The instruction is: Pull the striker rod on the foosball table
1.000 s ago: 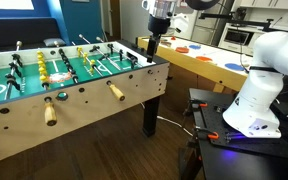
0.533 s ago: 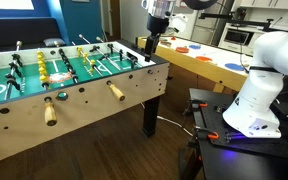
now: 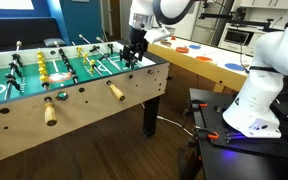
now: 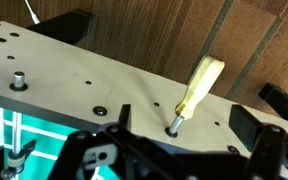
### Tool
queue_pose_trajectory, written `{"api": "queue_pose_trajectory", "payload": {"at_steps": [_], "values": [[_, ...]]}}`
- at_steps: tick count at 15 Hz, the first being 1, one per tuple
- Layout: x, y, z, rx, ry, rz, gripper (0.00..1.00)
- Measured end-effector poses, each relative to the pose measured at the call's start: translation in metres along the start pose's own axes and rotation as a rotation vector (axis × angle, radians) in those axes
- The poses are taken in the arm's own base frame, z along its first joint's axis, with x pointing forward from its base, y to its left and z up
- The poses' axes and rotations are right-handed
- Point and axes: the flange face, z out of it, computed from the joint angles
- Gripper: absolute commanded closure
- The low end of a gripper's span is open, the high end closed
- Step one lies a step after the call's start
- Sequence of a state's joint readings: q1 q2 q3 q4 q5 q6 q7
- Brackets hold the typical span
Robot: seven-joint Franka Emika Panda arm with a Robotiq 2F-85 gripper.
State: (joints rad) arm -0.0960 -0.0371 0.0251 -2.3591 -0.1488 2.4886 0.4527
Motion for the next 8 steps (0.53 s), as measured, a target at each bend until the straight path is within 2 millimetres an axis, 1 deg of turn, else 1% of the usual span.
{"api": "queue_pose_trajectory", "payload": {"at_steps": [2, 3, 4, 8], "values": [[0.014, -0.006, 0.027, -0.003, -0.036, 0.037, 0.0], [0.017, -0.007, 0.035, -0.007, -0.048, 0.037, 0.0], [0.017, -0.007, 0.039, -0.01, -0.054, 0.037, 0.0], [0.017, -0.007, 0.033, -0.006, -0.043, 0.037, 0.0]]}}
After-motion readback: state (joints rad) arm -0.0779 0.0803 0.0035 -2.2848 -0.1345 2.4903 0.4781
